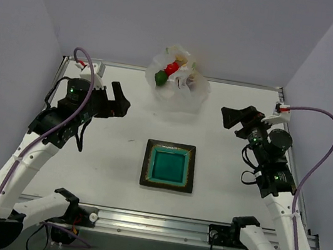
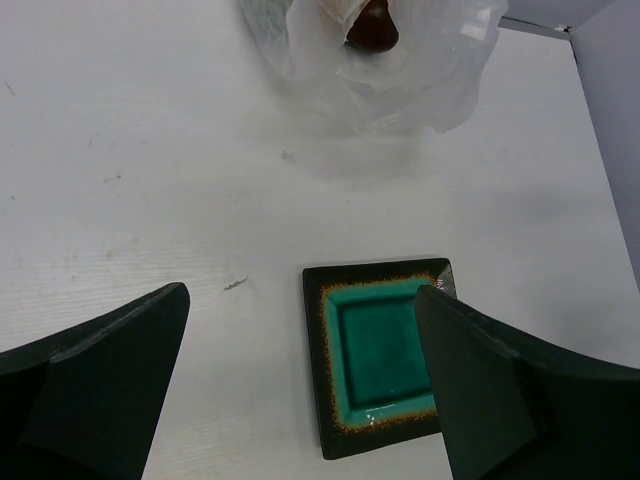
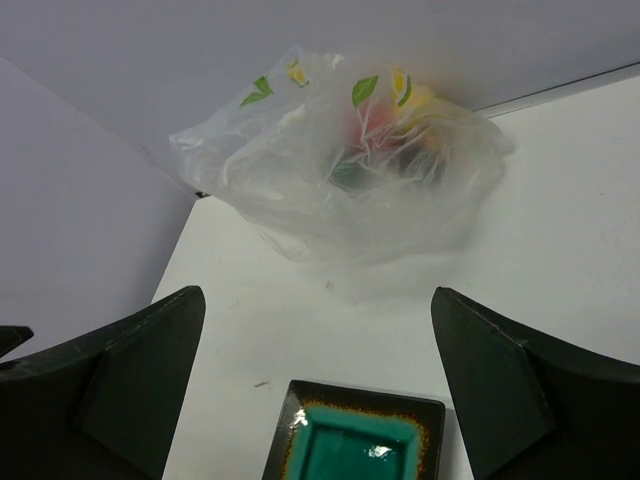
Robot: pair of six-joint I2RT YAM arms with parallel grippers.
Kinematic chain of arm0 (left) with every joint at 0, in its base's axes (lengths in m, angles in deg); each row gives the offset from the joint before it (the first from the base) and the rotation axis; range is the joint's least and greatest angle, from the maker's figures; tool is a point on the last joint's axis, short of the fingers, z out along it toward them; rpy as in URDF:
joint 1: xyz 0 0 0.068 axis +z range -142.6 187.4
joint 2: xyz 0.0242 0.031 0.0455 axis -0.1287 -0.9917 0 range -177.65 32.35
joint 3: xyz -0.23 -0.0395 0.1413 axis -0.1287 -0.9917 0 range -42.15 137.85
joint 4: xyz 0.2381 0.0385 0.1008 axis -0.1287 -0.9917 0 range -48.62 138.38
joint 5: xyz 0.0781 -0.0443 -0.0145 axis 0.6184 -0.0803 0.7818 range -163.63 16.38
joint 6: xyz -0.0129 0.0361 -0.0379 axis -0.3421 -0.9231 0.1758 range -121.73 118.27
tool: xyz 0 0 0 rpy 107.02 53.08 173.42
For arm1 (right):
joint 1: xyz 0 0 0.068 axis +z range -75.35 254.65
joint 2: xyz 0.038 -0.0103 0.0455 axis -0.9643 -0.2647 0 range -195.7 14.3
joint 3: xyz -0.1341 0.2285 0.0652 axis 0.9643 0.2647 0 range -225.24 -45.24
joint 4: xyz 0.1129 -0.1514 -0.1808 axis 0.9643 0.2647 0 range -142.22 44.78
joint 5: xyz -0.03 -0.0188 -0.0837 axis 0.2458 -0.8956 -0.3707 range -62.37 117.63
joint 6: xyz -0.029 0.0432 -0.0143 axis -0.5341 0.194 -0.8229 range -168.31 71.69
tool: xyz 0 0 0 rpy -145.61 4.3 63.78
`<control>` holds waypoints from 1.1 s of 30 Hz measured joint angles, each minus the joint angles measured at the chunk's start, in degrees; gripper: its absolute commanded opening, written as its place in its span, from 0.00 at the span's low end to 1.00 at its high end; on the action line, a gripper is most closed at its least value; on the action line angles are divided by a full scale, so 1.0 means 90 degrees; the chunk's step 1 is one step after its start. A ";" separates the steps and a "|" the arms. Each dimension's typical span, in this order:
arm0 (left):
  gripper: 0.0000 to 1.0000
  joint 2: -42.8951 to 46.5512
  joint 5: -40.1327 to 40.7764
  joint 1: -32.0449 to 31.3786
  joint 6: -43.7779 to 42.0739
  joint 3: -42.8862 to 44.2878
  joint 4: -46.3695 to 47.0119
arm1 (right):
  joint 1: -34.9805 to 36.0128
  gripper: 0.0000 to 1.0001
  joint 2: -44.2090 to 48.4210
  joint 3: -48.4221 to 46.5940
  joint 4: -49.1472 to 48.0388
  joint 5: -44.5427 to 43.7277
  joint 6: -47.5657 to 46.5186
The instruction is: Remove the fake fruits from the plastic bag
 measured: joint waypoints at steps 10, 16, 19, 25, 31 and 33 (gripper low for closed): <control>0.94 -0.2018 0.0109 0.0015 0.0109 0.0911 0.0563 | 0.1061 0.95 -0.1885 -0.0566 -0.0097 -0.0121 -0.0304; 0.94 -0.2878 0.0148 0.0090 0.0070 0.1246 0.1066 | 0.1651 0.95 -0.2686 -0.1409 -0.0121 -0.0561 -0.1020; 0.94 -0.3279 0.0117 0.0136 -0.0097 0.1489 0.1418 | 0.1719 0.95 -0.3235 -0.1904 -0.0146 -0.0675 -0.1331; 0.94 -0.4155 -0.0180 0.0265 -0.0379 0.2142 0.1887 | 0.1909 0.97 -0.4546 -0.3014 -0.0012 -0.0644 -0.1826; 0.94 -0.5428 -0.0792 0.0614 -0.0515 0.3232 0.2016 | 0.2135 1.00 -0.5676 -0.3937 0.0107 -0.0682 -0.2273; 0.94 -0.5950 -0.0950 0.0699 -0.0576 0.3706 0.1999 | 0.2159 1.00 -0.6020 -0.4221 0.0141 -0.0801 -0.2429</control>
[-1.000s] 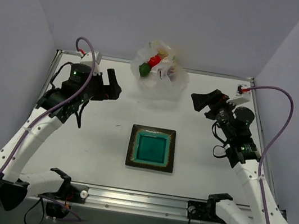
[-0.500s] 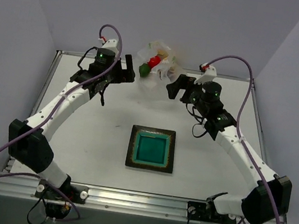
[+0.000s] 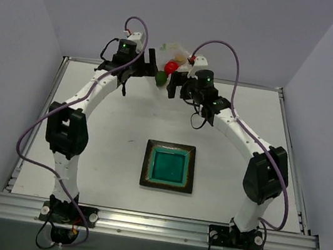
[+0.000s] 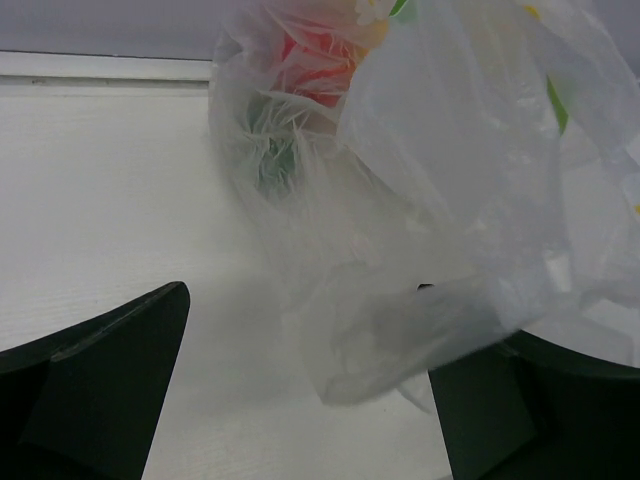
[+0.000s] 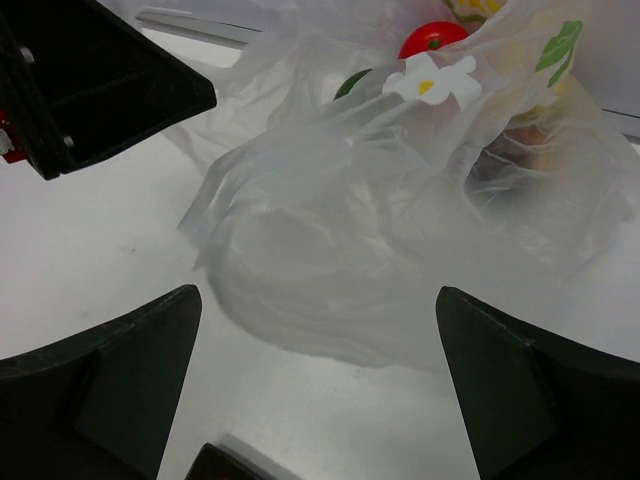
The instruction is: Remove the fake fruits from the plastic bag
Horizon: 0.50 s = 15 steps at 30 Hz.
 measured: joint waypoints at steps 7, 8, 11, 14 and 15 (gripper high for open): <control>0.91 -0.1042 -0.0391 0.0063 -0.0039 0.0736 -0.0046 | -0.0017 0.90 -0.1537 -0.1319 0.0119 -0.0918 -0.0461; 0.63 -0.1156 -0.0440 0.0061 -0.0022 0.0840 -0.0046 | -0.0017 0.76 -0.1756 -0.1486 0.0148 -0.1056 -0.0493; 0.12 -0.1435 -0.0556 0.0056 0.0036 0.1083 -0.0027 | -0.0046 0.04 -0.2353 -0.1911 0.0158 -0.1336 -0.0566; 0.02 -0.1421 -0.0583 0.0056 0.0102 0.1020 0.0053 | -0.0046 0.00 -0.2523 -0.1848 0.0104 -0.1413 -0.0464; 0.02 -0.1326 -0.0576 0.0056 0.0138 0.0882 0.0148 | -0.0046 0.00 -0.2477 -0.1749 0.0044 -0.1428 -0.0442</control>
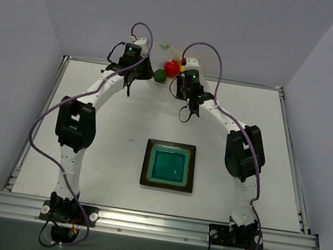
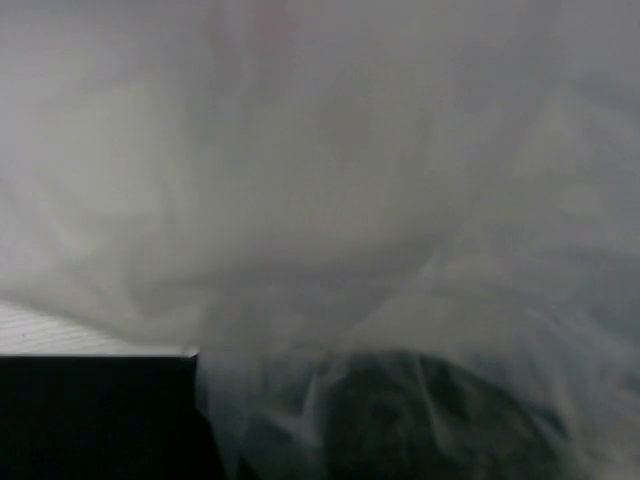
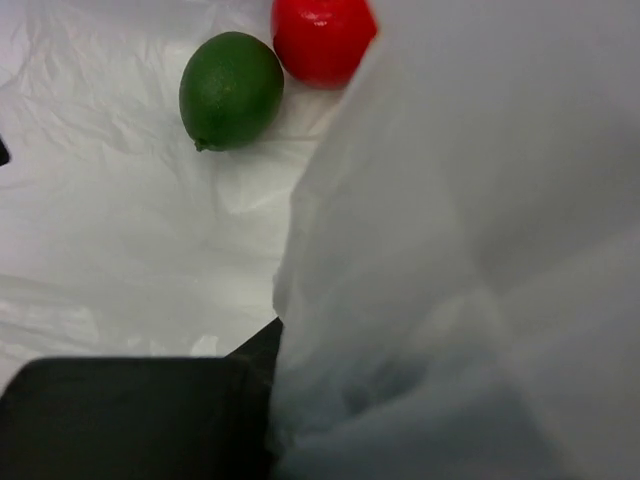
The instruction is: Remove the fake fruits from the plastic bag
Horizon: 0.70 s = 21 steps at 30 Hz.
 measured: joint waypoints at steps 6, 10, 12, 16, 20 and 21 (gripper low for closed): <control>0.02 0.1324 -0.0027 -0.0049 0.0546 -0.1515 0.0469 | 0.0027 0.00 0.1173 0.0986 -0.0287 0.0073 0.0175; 0.02 0.2127 -0.0022 -0.0192 0.0770 -0.1736 0.0631 | -0.0039 0.00 0.2159 0.0947 -0.0389 0.0180 0.0209; 0.02 0.2382 -0.0024 -0.0267 0.0850 -0.1734 0.0767 | -0.0180 0.00 0.2392 0.0673 -0.0403 0.0398 0.0306; 0.02 0.2509 -0.0078 -0.0401 0.0896 -0.1464 0.0789 | -0.0610 0.00 0.2416 0.0330 -0.0423 0.0967 0.0627; 0.02 0.2509 -0.0095 -0.0413 0.0896 -0.1421 0.0668 | -0.0758 0.00 0.2409 0.0461 -0.0182 0.1180 0.0777; 0.02 0.2509 -0.0095 -0.0410 0.0896 -0.1421 0.0593 | -0.0753 0.00 0.2412 0.0488 -0.0131 0.1195 0.0780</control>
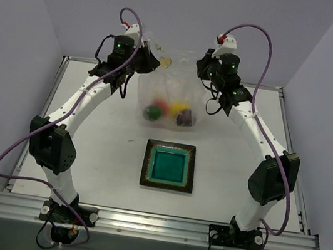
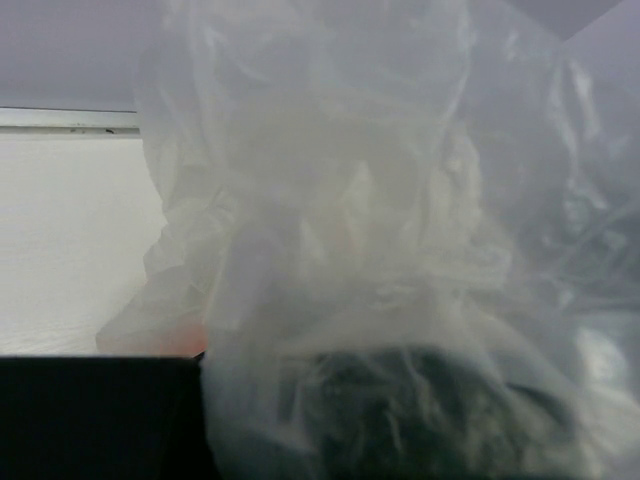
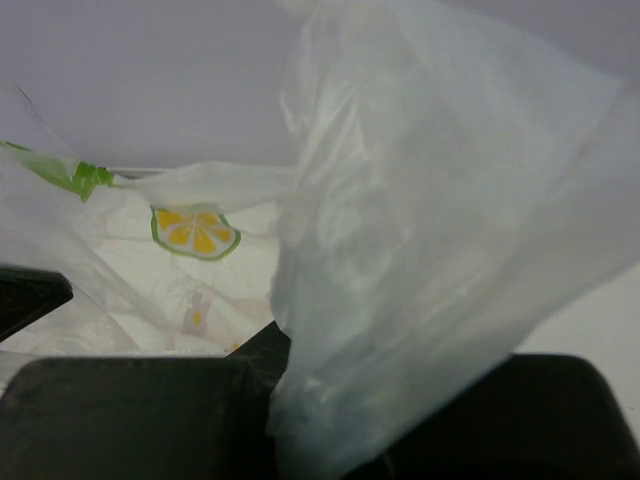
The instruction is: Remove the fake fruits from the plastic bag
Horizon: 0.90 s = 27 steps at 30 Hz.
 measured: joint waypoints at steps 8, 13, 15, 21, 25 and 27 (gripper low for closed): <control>0.02 0.0357 0.0119 -0.0051 0.0029 -0.0894 -0.0007 | 0.0007 0.00 0.0442 0.1192 -0.0039 0.0019 -0.0002; 0.02 0.0376 0.0413 -0.0194 0.0027 -0.1610 -0.0007 | -0.0005 0.00 0.0452 0.2050 -0.0141 -0.0163 0.0092; 0.02 0.0376 0.0459 -0.0226 0.0049 -0.1790 -0.0005 | -0.0005 0.00 0.0449 0.2181 -0.0148 -0.0202 0.0126; 0.02 0.0430 0.0505 -0.0257 0.0107 -0.1848 0.0080 | -0.0010 0.00 0.0794 0.2188 -0.0172 -0.0316 0.0143; 0.02 0.0542 0.0415 -0.0277 0.0260 -0.1848 0.0204 | -0.0015 0.00 0.1307 0.2191 -0.0182 -0.0355 0.0168; 0.02 0.0593 0.0430 -0.0338 0.0270 -0.1821 0.0204 | -0.0022 0.00 0.1498 0.2205 -0.0199 -0.0362 0.0202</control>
